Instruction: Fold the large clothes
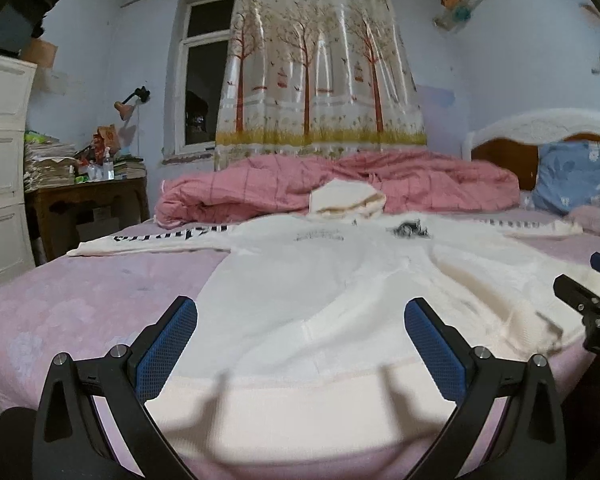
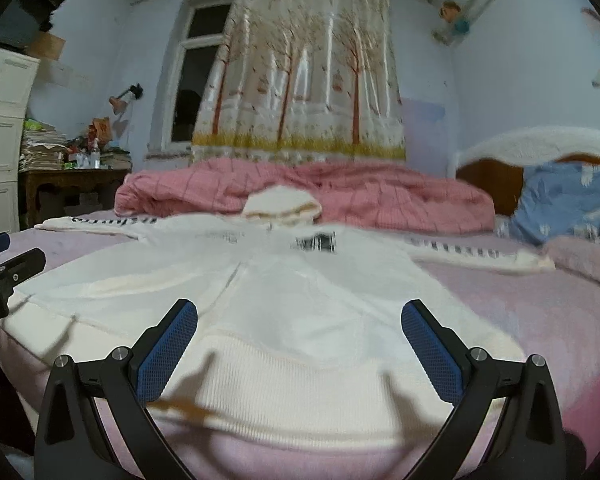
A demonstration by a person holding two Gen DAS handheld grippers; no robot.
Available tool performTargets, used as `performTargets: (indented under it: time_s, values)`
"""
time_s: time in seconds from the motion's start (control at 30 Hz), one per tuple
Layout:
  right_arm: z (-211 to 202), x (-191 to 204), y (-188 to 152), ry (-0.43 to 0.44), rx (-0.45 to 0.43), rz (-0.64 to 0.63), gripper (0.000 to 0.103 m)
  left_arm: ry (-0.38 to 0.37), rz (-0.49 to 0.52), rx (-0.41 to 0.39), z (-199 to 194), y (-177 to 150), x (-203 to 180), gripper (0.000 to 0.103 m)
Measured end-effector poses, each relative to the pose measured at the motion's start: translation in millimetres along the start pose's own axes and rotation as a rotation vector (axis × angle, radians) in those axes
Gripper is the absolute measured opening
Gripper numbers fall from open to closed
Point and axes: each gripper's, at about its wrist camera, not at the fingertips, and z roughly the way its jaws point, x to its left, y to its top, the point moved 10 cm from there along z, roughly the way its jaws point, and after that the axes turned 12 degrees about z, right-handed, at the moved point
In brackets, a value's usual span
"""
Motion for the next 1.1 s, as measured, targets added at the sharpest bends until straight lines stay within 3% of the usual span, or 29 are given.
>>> performTargets:
  time_s: [0.07,0.17,0.27,0.37,0.47,0.63,0.73,0.83,0.93,1.0,1.03,1.07,1.1]
  values:
    - [-14.3,0.3,-8.8,0.017,0.030,-0.018,0.103,-0.027,0.022,0.014,-8.7,-10.3,-6.3,0.103]
    - [-24.9,0.1,-22.1,-0.024,0.026,-0.111,0.103,-0.078,0.109,0.046,-16.4,-33.9,-24.7,0.103]
    - [-21.0,1.8,-44.3,-0.044,0.078,-0.182,0.103,-0.229,0.192,0.076,-12.7,-46.0,-54.9,0.103]
    - [-15.0,0.3,-61.8,-0.023,0.144,-0.158,0.103,-0.214,0.252,0.099,-9.0,-53.3,-67.5,0.103]
    - [-12.8,-0.4,-63.9,-0.010,0.147,-0.148,0.103,-0.152,0.300,0.147,1.4,-61.7,-69.3,0.103]
    - [2.6,-2.4,-68.8,-0.050,0.175,-0.234,0.103,-0.133,0.301,0.165,10.5,-62.8,-67.0,0.103]
    - [9.4,-6.9,-62.4,-0.067,0.174,-0.249,0.103,-0.060,0.332,0.144,10.6,-58.9,-62.1,0.103]
    - [16.8,-23.2,-48.2,-0.161,0.133,-0.297,0.103,0.026,0.325,0.130,13.1,-53.2,-45.3,0.103]
    - [24.9,-38.8,-39.3,-0.168,0.151,-0.275,0.103,0.094,0.276,0.177,25.6,-55.3,-15.0,0.102]
    - [26.5,-42.4,-33.0,-0.136,0.162,-0.247,0.103,0.097,0.234,0.198,32.3,-57.1,1.1,0.096]
    - [26.8,-43.1,-30.2,-0.132,0.157,-0.251,0.103,0.085,0.221,0.204,35.1,-56.8,6.3,0.088]
    - [26.8,-43.6,-26.2,-0.131,0.145,-0.266,0.099,0.058,0.223,0.206,36.8,-54.9,6.7,0.082]
    - [27.2,-42.3,-23.3,-0.131,0.141,-0.278,0.091,0.028,0.243,0.199,37.7,-51.3,2.9,0.069]
